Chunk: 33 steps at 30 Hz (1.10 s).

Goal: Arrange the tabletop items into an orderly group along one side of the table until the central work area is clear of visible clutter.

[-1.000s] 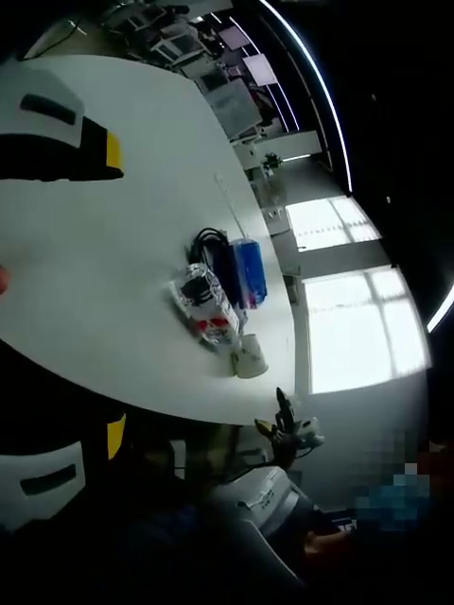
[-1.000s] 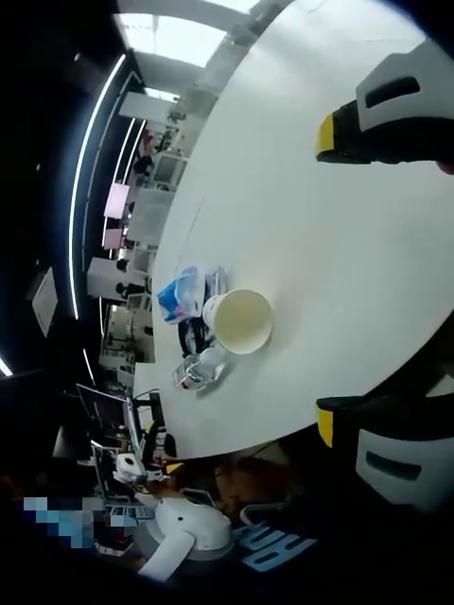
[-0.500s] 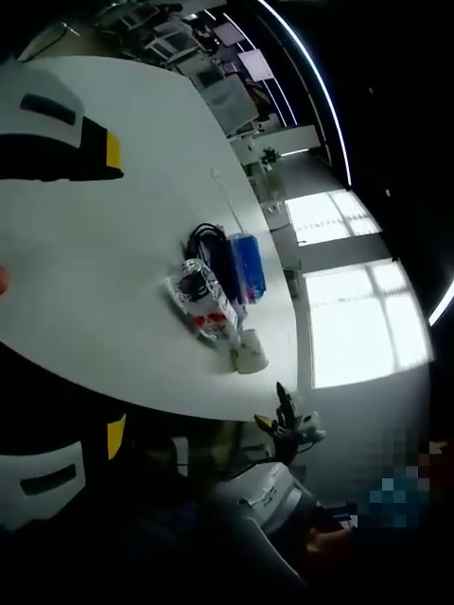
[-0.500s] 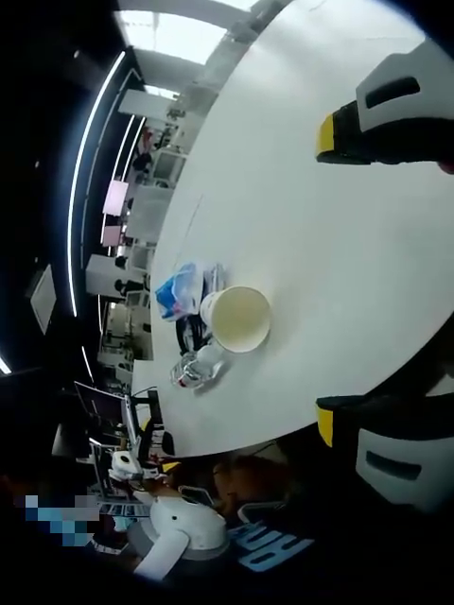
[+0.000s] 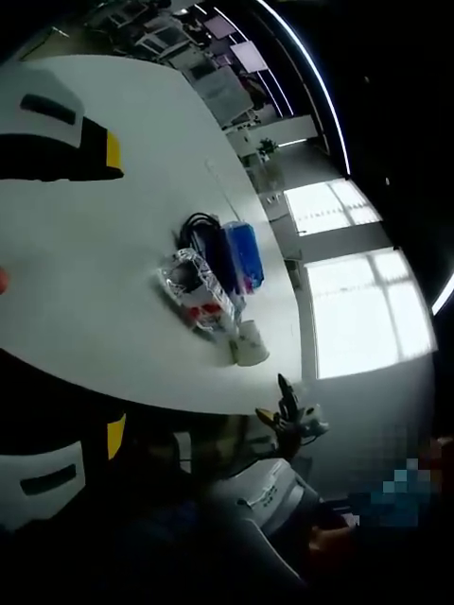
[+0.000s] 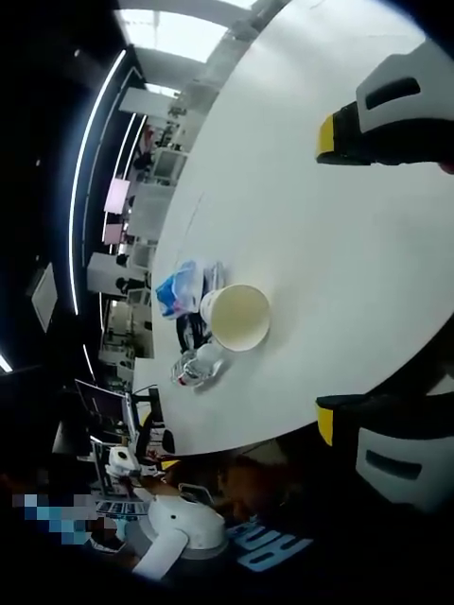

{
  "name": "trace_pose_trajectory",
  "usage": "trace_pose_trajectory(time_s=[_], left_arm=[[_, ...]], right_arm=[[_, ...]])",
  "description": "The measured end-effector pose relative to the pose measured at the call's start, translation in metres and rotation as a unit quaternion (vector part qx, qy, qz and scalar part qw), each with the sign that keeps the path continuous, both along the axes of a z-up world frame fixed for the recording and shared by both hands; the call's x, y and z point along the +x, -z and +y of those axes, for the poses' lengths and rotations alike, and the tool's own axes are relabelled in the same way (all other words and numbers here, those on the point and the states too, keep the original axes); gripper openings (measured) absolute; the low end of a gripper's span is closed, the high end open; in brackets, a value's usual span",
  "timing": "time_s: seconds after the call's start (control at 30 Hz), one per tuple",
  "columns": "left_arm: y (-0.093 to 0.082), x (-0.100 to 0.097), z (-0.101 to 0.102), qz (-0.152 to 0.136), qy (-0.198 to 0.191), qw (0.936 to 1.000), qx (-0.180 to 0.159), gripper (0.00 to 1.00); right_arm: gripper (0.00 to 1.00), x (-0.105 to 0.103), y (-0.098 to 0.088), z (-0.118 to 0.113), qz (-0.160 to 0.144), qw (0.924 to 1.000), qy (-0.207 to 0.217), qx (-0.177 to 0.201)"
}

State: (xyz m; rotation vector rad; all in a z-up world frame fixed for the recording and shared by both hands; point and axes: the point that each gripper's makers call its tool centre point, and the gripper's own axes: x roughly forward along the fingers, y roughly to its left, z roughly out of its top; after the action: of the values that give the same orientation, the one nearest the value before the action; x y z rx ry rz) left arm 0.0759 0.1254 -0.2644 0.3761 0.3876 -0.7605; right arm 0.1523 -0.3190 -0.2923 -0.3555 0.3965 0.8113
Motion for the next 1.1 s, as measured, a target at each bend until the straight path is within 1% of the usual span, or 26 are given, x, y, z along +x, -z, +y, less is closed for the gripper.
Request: trace_pose_trajectory(time_s=[0.3, 0.5, 0.73, 1.1], left_arm=[[0.0, 0.005, -0.014, 0.004, 0.021, 0.9997, 0.008, 1.0], [0.0, 0.007, -0.021, 0.004, 0.028, 0.9995, 0.012, 1.0], [-0.006, 0.01, -0.033, -0.004, 0.044, 0.999, 0.006, 1.0], [-0.009, 0.014, -0.05, -0.005, 0.065, 0.9979, 0.004, 1.0]], right_arm=[[0.98, -0.001, 0.002, 0.003, 0.001, 1.0, -0.002, 0.001], [0.97, -0.001, 0.002, 0.004, 0.0, 1.0, -0.005, 0.003], [0.97, -0.001, 0.001, 0.004, -0.001, 1.0, -0.009, 0.005], [0.97, -0.003, 0.002, 0.006, -0.001, 0.9999, -0.012, 0.006]])
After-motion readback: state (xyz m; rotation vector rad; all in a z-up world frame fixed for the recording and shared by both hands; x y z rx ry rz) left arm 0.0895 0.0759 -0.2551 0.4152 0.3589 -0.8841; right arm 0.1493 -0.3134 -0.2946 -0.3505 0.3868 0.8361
